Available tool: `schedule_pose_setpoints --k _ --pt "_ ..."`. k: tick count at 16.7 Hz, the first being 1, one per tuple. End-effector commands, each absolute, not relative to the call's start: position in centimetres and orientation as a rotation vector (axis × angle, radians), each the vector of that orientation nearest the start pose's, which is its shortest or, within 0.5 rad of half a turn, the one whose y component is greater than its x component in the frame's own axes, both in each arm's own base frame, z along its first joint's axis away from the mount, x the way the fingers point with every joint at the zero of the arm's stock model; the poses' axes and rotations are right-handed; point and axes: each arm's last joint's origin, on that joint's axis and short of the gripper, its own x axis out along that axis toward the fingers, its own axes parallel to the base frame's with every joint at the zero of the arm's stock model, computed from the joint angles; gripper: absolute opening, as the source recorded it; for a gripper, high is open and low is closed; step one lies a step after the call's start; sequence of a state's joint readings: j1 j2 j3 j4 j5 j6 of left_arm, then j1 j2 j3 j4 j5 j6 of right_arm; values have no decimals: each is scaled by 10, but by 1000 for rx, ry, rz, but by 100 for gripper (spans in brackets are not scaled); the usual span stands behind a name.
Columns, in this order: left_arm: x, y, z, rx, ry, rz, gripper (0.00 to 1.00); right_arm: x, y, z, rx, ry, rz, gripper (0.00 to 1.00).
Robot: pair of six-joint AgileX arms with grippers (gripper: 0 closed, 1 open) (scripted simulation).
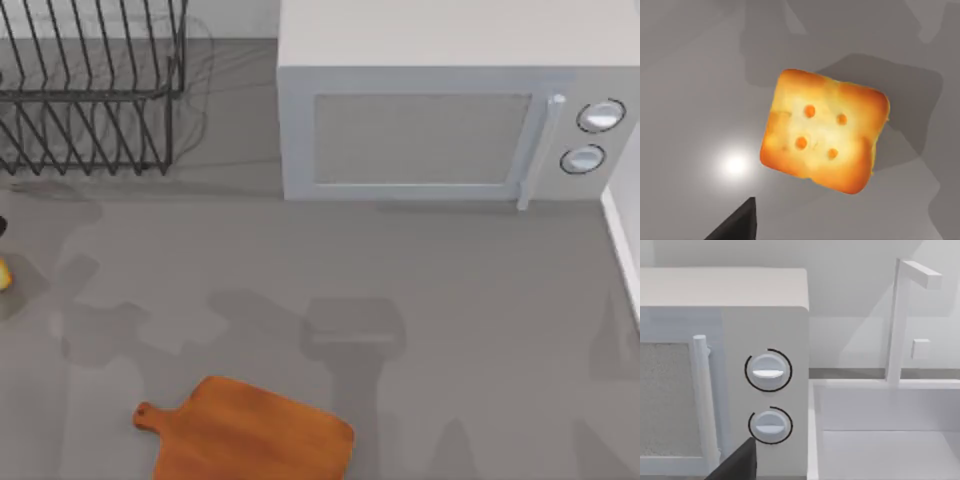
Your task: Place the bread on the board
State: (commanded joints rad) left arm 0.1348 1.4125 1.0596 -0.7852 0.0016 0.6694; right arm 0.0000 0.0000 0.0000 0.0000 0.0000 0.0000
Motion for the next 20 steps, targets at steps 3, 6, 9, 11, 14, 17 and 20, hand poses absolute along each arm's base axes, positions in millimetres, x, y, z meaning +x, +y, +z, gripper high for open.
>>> schedule_pose_setpoints --k 3,6,9,11,14,17,20 --pt "316 53 224 555 1300 -389 100 106 -1 160 0 0 0 100" --pt "349 66 202 576 1420 -502 100 106 -1 160 0 0 0 100" --pt "368 75 189 587 1476 -571 100 106 -1 160 0 0 0 100" --pt "373 77 184 590 1490 -589 100 106 -1 160 0 0 0 100" --pt "373 77 184 590 1490 -589 100 106 -1 160 0 0 0 100" --pt "373 75 183 592 1489 -591 100 106 -1 160 0 0 0 100" --pt "374 76 162 588 1492 -591 100 106 -1 160 0 0 0 100"
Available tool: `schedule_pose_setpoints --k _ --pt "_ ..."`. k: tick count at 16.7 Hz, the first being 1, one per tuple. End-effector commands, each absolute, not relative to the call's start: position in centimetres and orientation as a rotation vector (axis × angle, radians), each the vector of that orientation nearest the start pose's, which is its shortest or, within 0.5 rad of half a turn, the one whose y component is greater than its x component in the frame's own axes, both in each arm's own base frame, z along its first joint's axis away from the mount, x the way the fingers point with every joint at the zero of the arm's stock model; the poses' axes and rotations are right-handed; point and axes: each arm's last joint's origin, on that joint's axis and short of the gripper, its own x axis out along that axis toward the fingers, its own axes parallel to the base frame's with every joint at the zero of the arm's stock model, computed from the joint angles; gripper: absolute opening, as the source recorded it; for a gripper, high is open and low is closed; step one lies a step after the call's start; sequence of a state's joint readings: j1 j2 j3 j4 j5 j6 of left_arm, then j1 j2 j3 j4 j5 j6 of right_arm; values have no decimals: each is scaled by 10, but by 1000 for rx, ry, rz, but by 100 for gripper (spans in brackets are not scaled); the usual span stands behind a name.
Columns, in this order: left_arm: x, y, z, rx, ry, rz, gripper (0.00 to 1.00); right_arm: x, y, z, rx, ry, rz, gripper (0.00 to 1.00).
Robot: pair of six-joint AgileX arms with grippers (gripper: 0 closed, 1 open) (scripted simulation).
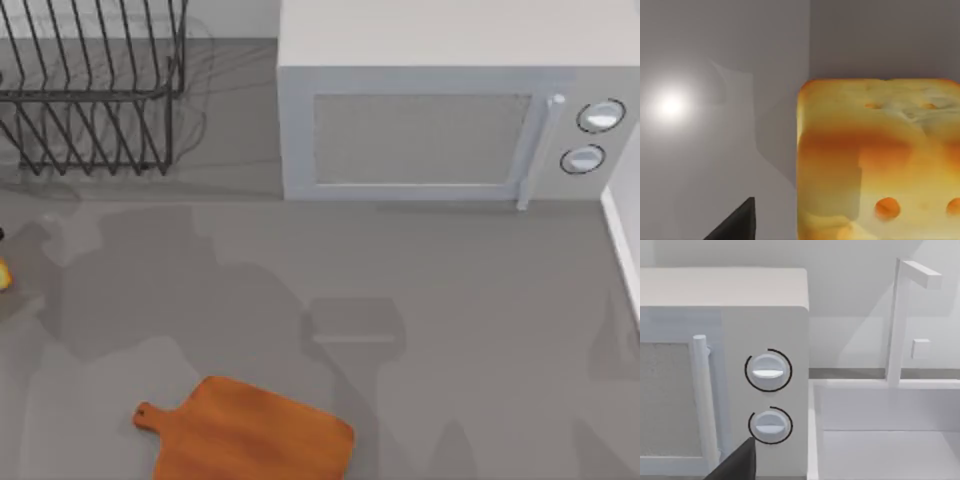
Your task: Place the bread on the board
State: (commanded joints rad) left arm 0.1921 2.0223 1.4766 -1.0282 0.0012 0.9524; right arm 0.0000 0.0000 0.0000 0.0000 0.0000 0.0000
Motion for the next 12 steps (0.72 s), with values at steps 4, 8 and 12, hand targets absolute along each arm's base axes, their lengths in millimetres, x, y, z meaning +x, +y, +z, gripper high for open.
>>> schedule_pose_setpoints --k 4,8,12 --pt "374 77 123 591 1485 -586 100 106 -1 160 0 0 0 100" --pt "373 77 114 590 1490 -589 100 106 -1 160 0 0 0 100" --pt "373 77 114 590 1490 -589 77 106 -1 160 0 0 0 100"
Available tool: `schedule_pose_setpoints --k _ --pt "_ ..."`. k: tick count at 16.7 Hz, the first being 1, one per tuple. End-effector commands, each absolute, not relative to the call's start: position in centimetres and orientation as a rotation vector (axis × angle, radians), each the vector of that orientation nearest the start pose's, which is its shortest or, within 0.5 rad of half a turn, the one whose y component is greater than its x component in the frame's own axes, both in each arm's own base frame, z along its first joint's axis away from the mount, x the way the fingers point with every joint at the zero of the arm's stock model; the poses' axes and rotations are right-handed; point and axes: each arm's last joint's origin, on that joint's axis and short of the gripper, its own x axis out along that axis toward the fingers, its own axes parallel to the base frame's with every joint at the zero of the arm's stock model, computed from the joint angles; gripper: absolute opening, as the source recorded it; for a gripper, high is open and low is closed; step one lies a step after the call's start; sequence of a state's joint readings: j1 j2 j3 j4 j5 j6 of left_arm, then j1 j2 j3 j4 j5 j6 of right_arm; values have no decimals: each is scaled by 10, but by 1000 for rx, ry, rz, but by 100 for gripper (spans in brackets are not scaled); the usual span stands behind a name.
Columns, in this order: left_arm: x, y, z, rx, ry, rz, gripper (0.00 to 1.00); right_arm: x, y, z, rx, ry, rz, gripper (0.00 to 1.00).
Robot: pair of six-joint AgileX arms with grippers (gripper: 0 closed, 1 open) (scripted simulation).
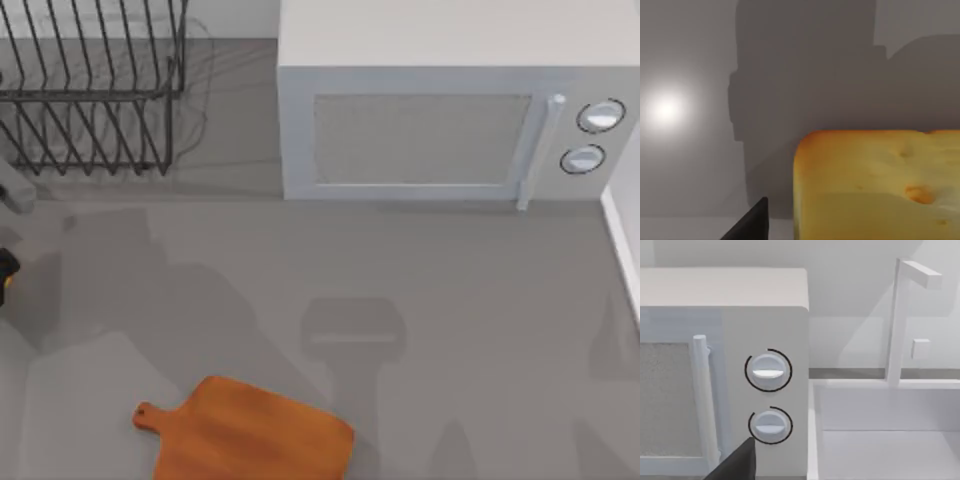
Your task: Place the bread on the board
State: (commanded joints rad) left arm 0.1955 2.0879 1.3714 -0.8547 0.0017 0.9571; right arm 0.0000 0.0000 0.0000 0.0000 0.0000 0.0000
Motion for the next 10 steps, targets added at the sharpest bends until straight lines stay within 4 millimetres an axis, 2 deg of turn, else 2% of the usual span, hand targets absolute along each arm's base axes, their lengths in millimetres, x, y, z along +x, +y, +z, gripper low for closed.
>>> schedule_pose_setpoints --k 10 --pt "373 77 114 590 1490 -589 2 106 -1 160 0 0 0 100"
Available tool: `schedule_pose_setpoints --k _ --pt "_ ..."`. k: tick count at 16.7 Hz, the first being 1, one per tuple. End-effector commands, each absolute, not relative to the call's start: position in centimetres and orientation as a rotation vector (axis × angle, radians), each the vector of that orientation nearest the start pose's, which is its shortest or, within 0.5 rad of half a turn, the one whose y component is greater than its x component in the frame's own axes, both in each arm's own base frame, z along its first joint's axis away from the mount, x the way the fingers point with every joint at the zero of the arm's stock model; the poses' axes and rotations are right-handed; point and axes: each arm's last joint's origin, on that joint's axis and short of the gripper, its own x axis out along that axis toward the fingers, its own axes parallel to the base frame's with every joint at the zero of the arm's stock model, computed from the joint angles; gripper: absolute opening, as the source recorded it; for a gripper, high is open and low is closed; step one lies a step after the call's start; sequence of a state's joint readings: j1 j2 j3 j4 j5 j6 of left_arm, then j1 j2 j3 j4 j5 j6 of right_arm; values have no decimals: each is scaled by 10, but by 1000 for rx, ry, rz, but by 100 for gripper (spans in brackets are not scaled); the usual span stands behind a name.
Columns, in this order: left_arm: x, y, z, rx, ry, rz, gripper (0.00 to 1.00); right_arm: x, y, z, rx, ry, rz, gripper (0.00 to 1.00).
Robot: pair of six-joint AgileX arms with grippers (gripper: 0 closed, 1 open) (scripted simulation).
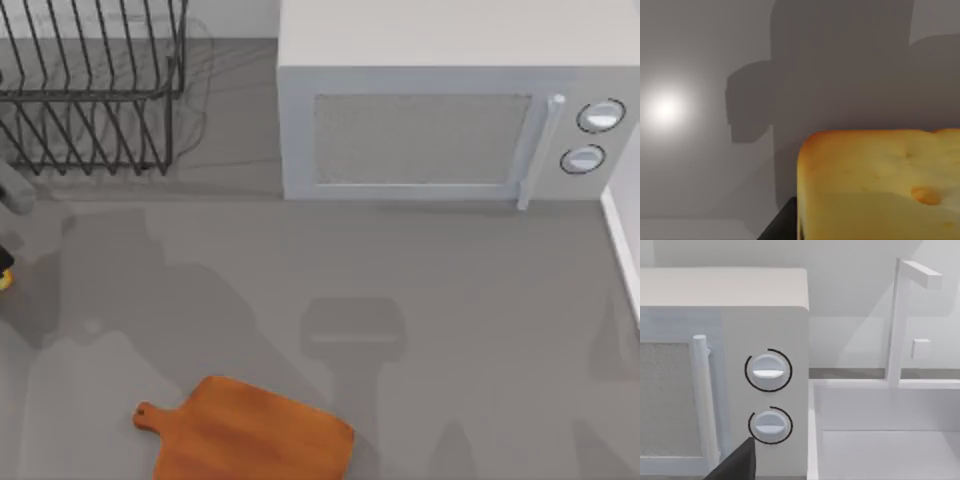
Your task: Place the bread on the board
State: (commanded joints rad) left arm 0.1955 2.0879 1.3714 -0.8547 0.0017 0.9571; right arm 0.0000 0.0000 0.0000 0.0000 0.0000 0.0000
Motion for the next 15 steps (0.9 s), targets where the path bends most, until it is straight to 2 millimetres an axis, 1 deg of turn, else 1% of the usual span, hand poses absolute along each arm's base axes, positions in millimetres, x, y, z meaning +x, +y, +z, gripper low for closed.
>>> schedule_pose_setpoints --k 1,10,12,15 --pt "373 77 114 590 1490 -589 0 106 -1 160 0 0 0 100" --pt "373 76 116 593 1486 -591 0 106 -1 160 0 0 0 100" --pt "376 77 127 594 1481 -586 0 106 -1 160 0 0 0 100" --pt "378 78 155 594 1485 -589 0 106 -1 160 0 0 0 100"
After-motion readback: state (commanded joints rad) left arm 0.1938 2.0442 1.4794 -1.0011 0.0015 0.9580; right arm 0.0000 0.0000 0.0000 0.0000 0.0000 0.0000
